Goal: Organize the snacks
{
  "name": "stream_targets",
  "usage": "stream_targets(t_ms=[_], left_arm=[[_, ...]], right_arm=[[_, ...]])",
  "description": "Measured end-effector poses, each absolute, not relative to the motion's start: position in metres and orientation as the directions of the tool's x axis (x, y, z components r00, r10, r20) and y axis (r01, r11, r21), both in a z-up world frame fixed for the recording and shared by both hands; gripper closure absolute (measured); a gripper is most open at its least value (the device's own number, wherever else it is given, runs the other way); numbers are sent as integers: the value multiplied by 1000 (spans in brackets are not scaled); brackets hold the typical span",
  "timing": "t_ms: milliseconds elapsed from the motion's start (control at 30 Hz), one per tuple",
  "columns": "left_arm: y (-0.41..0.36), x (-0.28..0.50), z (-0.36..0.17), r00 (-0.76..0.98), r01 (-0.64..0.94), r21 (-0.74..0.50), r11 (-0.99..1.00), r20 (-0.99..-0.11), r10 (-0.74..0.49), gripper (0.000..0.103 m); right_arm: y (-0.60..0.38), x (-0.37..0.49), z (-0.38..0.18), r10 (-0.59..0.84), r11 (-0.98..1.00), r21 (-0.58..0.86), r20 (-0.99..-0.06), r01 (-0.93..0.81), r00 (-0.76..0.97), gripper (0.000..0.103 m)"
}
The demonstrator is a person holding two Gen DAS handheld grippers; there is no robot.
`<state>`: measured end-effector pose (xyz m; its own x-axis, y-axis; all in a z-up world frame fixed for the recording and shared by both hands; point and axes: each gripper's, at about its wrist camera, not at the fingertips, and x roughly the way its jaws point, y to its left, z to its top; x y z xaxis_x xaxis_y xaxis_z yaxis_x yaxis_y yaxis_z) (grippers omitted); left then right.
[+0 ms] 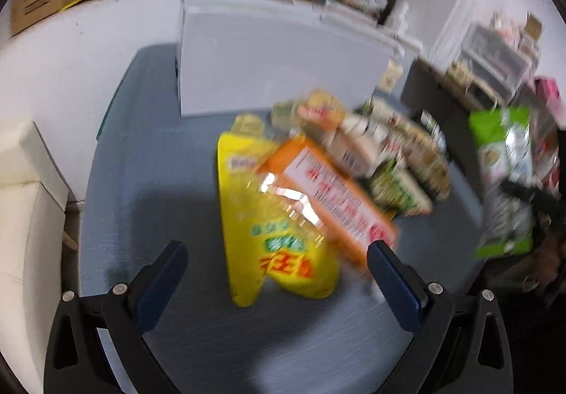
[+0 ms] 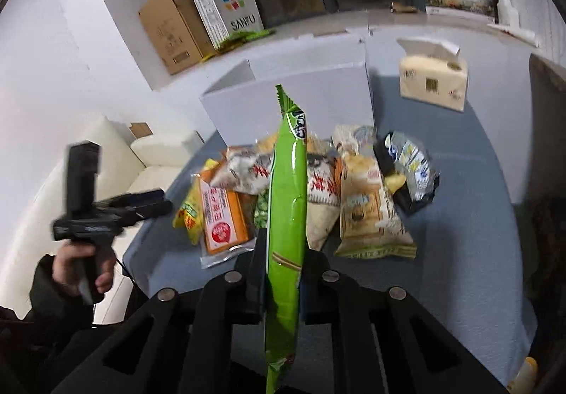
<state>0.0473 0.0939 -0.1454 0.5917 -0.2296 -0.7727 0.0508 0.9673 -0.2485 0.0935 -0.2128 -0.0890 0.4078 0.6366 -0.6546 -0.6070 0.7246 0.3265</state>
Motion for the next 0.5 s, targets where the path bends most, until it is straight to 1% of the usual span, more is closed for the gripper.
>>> stream_targets(t_ms=[100, 167, 200, 233, 267, 333, 367, 400, 433, 467, 500], left_arm=[[93, 52, -158, 556, 63, -210, 976, -804, -209, 0], [93, 58, -163, 545, 69, -215, 974, -809, -218, 1], [93, 60, -164, 551, 77, -219, 973, -803, -224, 2], [93, 63, -164, 554, 85, -220, 972, -800, -230, 6], [92, 65, -163, 556, 100, -220, 970, -797, -238, 19], [96, 69, -159, 552, 133, -291, 948, -772, -314, 49], [99, 70, -158, 551, 117, -311, 943, -770, -322, 56], [102, 69, -157, 549, 117, -322, 939, -767, -332, 60], [105, 66, -153, 559, 120, -335, 935, -755, -342, 67], [108, 61, -149, 573, 118, -340, 933, -744, -343, 70], [110, 57, -145, 584, 114, -335, 935, -739, -337, 71]], right_arm=[[-208, 93, -91, 640, 722, 331, -654, -608, 403, 90], [-207, 94, -94, 640, 720, 333, -658, -609, 398, 90], [-206, 93, -94, 639, 720, 333, -659, -609, 396, 90], [-206, 93, -95, 639, 719, 332, -660, -610, 394, 90], [-205, 94, -96, 640, 718, 333, -661, -611, 392, 90], [-203, 96, -97, 639, 717, 331, -664, -613, 388, 90], [-203, 96, -97, 639, 716, 330, -665, -615, 386, 90], [-202, 96, -98, 638, 715, 328, -667, -617, 385, 90], [-201, 96, -98, 638, 714, 327, -668, -618, 383, 90], [-200, 96, -99, 638, 713, 327, -669, -620, 382, 90], [-200, 96, -99, 637, 714, 326, -669, -620, 382, 90]])
